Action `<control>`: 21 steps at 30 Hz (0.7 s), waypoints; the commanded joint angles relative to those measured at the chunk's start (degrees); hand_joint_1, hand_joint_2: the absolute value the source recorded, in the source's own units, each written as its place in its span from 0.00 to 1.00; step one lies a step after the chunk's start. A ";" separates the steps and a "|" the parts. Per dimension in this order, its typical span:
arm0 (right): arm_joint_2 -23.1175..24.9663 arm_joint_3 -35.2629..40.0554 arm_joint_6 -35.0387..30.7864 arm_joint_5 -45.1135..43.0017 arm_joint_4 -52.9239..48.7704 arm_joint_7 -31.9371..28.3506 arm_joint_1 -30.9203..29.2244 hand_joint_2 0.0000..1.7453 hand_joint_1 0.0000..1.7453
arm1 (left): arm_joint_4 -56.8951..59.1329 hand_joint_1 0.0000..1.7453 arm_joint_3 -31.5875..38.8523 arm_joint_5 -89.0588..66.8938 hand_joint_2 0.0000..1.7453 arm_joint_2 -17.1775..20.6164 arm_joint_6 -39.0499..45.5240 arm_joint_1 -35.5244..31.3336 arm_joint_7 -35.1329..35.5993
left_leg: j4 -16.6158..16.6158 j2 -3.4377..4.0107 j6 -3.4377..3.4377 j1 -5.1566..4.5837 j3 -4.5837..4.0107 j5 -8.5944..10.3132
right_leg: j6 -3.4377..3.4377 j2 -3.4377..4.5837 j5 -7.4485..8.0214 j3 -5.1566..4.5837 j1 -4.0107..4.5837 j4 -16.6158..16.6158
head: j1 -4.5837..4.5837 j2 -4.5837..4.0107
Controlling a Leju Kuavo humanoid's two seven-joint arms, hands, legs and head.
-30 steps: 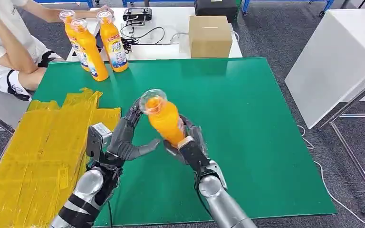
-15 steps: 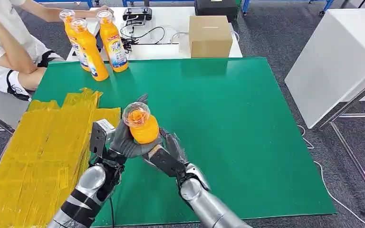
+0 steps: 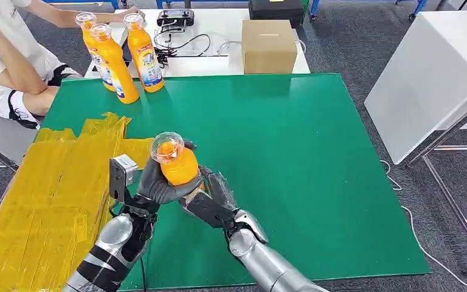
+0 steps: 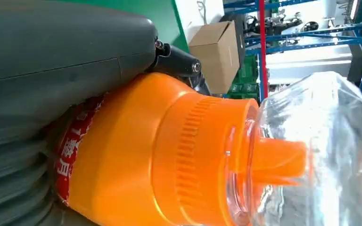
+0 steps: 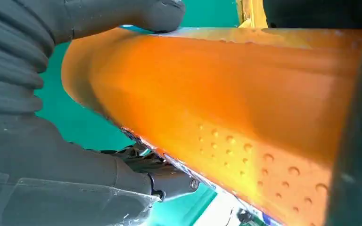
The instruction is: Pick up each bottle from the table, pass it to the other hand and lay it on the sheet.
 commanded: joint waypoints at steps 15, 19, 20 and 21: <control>-12.10 -9.61 -3.81 -3.19 -41.57 0.75 20.33 1.00 0.00 | -3.27 1.00 13.39 -58.45 1.00 2.31 37.68 4.74 2.84 | -0.06 -0.04 -0.04 -0.01 0.12 -0.08 | 0.02 -0.06 -0.07 0.19 0.00 -0.09 | -0.02 0.00; -13.44 -13.64 -1.63 -3.50 -46.64 1.19 23.50 1.00 0.00 | -2.31 1.00 15.62 -69.90 1.00 2.92 37.68 6.03 8.21 | -0.06 -0.17 -0.02 -0.03 0.06 -0.05 | 0.02 -0.13 -0.08 0.14 -0.02 -0.08 | 0.00 0.00; -13.05 -13.64 -1.55 -3.39 -46.01 1.13 23.35 1.00 0.00 | -2.07 1.00 15.61 -70.07 1.00 2.66 37.68 5.80 8.22 | -0.03 -0.15 -0.03 -0.01 0.11 -0.10 | 0.02 -0.12 -0.11 0.20 -0.01 -0.08 | 0.02 0.00; -13.05 -13.64 -1.55 -3.39 -46.01 1.13 23.35 1.00 0.00 | -2.07 1.00 15.61 -70.07 1.00 2.66 37.68 5.80 8.22 | -0.01 -0.11 -0.03 -0.02 -0.01 -0.07 | 0.01 -0.07 -0.06 0.07 -0.01 -0.04 | -0.02 0.00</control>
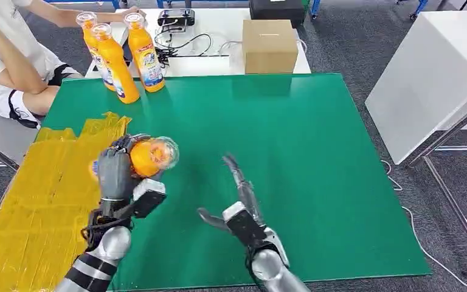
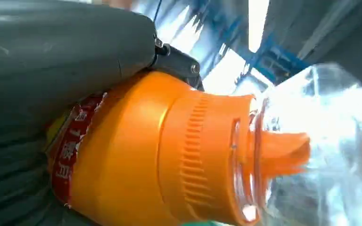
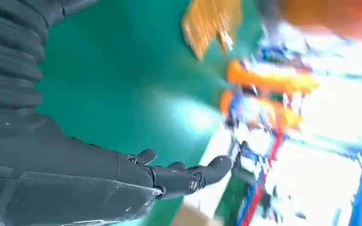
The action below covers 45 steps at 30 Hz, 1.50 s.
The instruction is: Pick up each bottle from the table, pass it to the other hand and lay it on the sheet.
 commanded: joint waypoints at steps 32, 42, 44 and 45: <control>-4.13 -11.23 2.30 1.66 -14.87 1.87 5.98 1.00 0.00 | 34.41 0.00 7.65 -14.52 1.00 0.48 -3.11 -8.58 12.02 | -0.06 0.02 -0.04 0.02 0.20 0.00 | 0.00 -0.02 0.00 0.21 0.02 -0.09 | -0.02 0.00; -4.21 -11.29 2.28 1.61 -14.97 1.93 5.96 1.00 0.00 | 34.22 0.00 7.60 -14.39 1.00 0.63 -3.24 -8.53 11.98 | -0.03 0.06 -0.04 0.03 0.13 0.00 | 0.00 0.01 0.01 0.13 0.03 -0.06 | -0.02 0.00; -4.21 -11.29 2.28 1.61 -14.97 1.93 5.96 1.00 0.00 | 34.22 0.00 7.60 -14.39 1.00 0.63 -3.24 -8.53 11.98 | -0.03 0.07 -0.04 0.03 0.13 0.00 | 0.00 0.03 0.01 0.12 0.02 -0.05 | -0.02 0.00; -4.21 -11.29 2.28 1.61 -14.97 1.93 5.96 1.00 0.00 | 34.22 0.00 7.60 -14.39 1.00 0.63 -3.24 -8.53 11.98 | -0.02 0.09 -0.04 0.03 0.16 -0.02 | 0.00 0.04 0.00 0.16 0.03 -0.06 | -0.02 0.00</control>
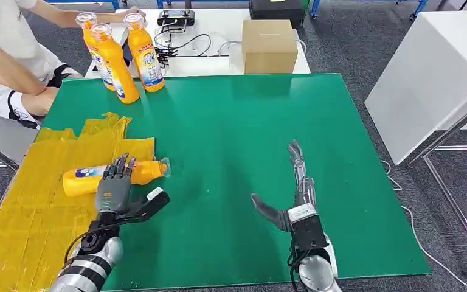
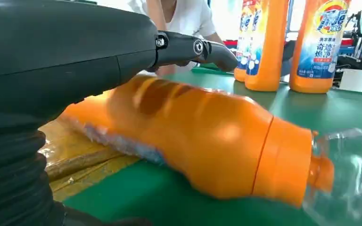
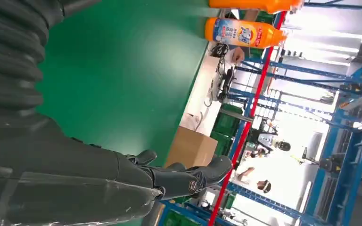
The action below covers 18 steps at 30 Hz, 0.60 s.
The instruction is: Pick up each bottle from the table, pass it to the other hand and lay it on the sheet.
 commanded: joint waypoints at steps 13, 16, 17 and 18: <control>-1.12 2.22 -0.39 -1.53 5.23 0.95 -1.45 1.00 0.00 | -14.61 0.00 2.93 15.85 1.00 -3.02 3.76 4.39 -14.25 | -0.01 0.08 -0.04 0.05 0.17 -0.09 | 0.02 0.05 -0.04 0.20 0.05 -0.08 | 0.00 0.00; -2.01 1.67 -2.15 -0.81 -0.09 -0.08 3.75 1.00 0.00 | -39.40 0.00 -3.51 26.14 1.00 -5.77 0.58 14.86 -26.44 | 0.01 0.10 -0.04 0.05 0.23 -0.15 | 0.03 0.06 -0.09 0.27 0.05 -0.08 | 0.00 0.00; -2.46 1.80 -2.52 -0.44 -1.98 -0.27 5.32 1.00 0.00 | -45.05 0.00 -8.02 29.46 1.00 -3.48 -1.79 16.69 -22.80 | 0.07 -0.04 0.00 0.04 0.04 -0.15 | 0.05 -0.07 -0.12 0.12 0.05 -0.04 | 0.00 0.00; -2.90 2.03 -3.10 0.29 -3.82 -0.54 6.91 1.00 0.00 | -48.97 0.00 -12.41 39.34 1.00 -0.54 -9.54 17.89 -20.04 | 0.09 -0.07 0.00 0.03 0.10 -0.20 | 0.06 -0.10 -0.18 0.19 0.04 -0.02 | -0.04 0.00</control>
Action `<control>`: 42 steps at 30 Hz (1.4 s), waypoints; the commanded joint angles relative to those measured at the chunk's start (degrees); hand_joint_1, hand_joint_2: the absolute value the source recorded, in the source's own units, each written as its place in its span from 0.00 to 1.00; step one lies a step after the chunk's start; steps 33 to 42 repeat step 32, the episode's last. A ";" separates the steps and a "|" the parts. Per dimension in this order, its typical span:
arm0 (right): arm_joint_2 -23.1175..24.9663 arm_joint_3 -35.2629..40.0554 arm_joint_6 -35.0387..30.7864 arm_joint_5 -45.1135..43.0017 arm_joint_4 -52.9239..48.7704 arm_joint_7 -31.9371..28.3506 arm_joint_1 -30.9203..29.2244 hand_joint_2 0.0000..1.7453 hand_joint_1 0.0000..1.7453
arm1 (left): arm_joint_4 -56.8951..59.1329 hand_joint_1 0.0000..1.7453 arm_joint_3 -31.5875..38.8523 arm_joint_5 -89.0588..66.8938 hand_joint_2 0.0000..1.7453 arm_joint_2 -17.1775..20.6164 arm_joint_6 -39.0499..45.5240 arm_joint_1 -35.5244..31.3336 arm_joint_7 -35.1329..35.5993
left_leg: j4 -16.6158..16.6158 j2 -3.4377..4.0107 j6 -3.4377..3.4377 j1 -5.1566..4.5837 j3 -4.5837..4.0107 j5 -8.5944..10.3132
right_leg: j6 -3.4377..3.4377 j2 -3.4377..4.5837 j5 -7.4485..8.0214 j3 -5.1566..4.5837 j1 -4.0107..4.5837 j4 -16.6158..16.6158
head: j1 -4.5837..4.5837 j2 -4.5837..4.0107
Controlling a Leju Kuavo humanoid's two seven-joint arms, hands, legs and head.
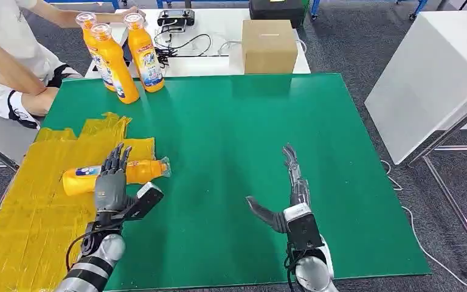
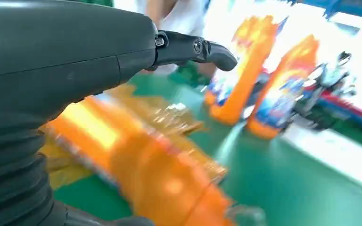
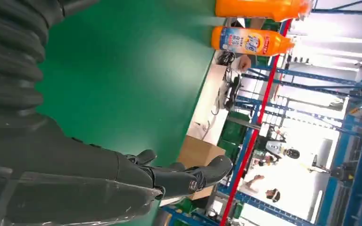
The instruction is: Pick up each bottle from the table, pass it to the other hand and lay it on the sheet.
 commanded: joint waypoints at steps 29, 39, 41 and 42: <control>-4.33 2.35 3.78 -1.04 -5.54 -0.18 7.85 1.00 0.00 | -34.59 0.00 -8.85 59.72 1.00 0.63 -46.46 19.87 -7.30 | -0.07 0.08 -0.19 0.03 0.18 -0.17 | -0.01 0.04 -0.07 0.16 0.02 -0.09 | 0.00 0.00; -4.20 2.20 3.89 -1.17 -5.08 -0.15 7.50 1.00 0.00 | -34.62 0.00 -8.78 59.14 1.00 0.71 -46.37 19.68 -7.69 | -0.06 0.07 -0.18 0.02 0.10 -0.15 | -0.01 0.04 -0.06 0.08 0.01 -0.07 | 0.00 0.00; -4.20 2.20 3.89 -1.17 -5.08 -0.15 7.50 1.00 0.00 | -34.62 0.00 -8.78 59.14 1.00 0.71 -46.37 19.68 -7.69 | -0.06 0.07 -0.18 0.02 0.10 -0.15 | -0.01 0.04 -0.06 0.08 0.01 -0.07 | 0.00 0.00; -4.20 2.20 3.89 -1.17 -5.08 -0.15 7.50 1.00 0.00 | -34.62 0.00 -8.78 59.14 1.00 0.71 -46.37 19.68 -7.69 | -0.06 0.07 -0.18 0.02 0.10 -0.15 | -0.01 0.04 -0.06 0.08 0.01 -0.07 | 0.00 0.00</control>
